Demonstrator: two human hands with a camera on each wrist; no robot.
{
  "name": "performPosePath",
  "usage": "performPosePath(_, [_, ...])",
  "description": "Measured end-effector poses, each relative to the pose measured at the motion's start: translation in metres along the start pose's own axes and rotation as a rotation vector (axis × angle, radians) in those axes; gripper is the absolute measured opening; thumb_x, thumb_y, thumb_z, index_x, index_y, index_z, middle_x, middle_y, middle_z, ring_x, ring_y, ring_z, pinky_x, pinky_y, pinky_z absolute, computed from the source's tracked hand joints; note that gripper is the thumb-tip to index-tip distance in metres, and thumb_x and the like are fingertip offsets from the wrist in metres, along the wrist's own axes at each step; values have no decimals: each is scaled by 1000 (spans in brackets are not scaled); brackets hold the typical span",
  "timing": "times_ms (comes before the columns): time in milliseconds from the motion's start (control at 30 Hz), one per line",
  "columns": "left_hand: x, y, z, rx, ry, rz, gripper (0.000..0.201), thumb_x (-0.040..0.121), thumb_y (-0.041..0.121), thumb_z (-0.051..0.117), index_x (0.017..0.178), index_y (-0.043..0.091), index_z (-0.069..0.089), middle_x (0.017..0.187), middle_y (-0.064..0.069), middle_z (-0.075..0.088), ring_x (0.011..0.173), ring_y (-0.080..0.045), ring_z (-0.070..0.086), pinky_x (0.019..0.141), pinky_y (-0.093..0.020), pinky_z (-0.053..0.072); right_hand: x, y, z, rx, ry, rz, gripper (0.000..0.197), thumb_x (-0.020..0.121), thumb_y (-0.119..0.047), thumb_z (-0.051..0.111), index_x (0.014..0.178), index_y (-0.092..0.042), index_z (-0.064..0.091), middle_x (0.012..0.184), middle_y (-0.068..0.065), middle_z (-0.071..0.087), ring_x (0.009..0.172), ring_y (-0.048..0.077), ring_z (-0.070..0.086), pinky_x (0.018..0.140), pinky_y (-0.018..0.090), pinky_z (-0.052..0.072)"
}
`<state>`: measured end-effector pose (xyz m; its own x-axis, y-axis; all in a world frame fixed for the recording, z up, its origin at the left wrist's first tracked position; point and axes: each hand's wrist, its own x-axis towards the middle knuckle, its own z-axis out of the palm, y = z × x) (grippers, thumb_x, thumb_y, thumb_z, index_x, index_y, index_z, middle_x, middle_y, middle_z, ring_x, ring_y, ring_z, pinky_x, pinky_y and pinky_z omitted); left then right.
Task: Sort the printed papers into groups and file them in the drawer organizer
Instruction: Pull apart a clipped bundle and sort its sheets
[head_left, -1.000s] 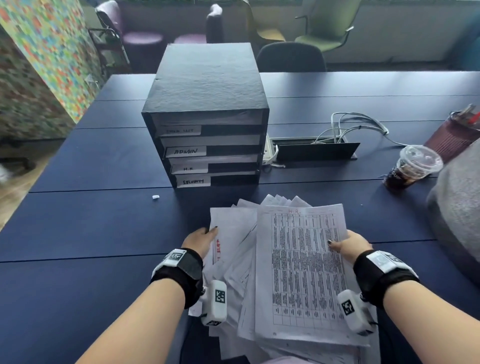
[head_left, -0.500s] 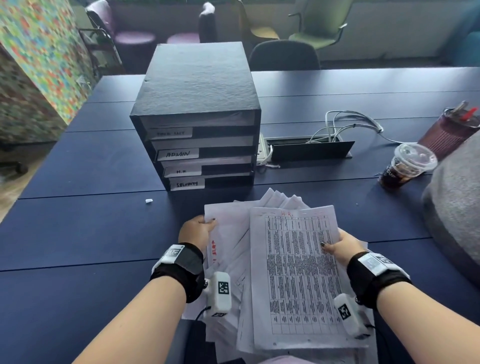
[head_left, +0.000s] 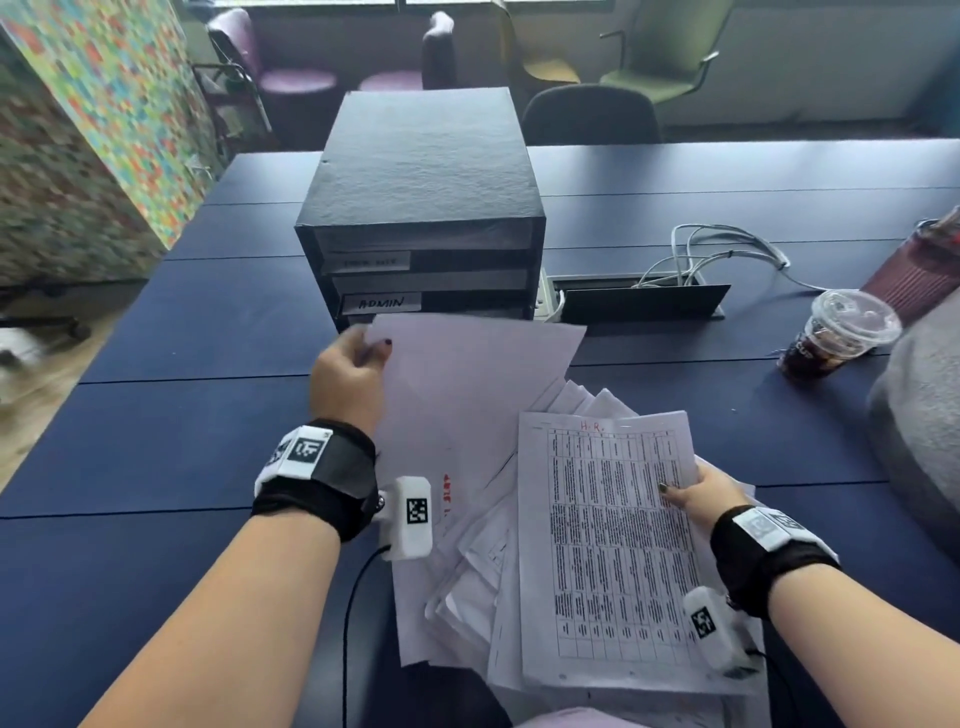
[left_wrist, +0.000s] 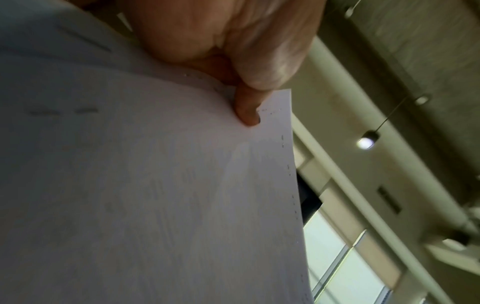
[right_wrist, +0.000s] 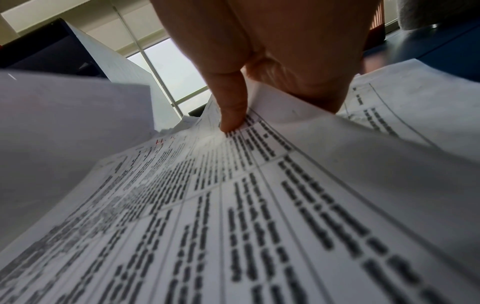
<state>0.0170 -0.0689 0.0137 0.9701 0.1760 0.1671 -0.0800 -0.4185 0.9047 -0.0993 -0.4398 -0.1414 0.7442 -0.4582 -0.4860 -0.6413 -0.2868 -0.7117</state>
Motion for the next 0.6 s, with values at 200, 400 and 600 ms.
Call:
performPosePath(200, [3, 57, -19, -312, 16, 216, 21, 91, 10, 58, 77, 26, 59, 66, 22, 62, 64, 8, 50, 68, -14, 42, -13, -9, -8, 180, 32, 10, 28, 81, 11, 61, 109, 6, 58, 102, 18, 62, 91, 27, 57, 89, 35, 49])
performPosePath(400, [-17, 48, -14, -532, -593, 122, 23, 75, 1, 64, 76, 21, 75, 93, 3, 73, 100, -13, 64, 84, -20, 49, -5, 0, -18, 262, 43, 6, 27, 78, 10, 65, 105, 6, 60, 89, 11, 64, 83, 23, 58, 81, 32, 47])
performPosePath(600, [-29, -31, 0, -49, -632, -71, 33, 80, -3, 64, 71, 27, 72, 91, 7, 67, 83, -4, 60, 85, -13, 43, 2, 15, -24, 361, 49, 57, 28, 77, 17, 59, 97, -3, 61, 54, -8, 68, 50, 4, 63, 58, 20, 53])
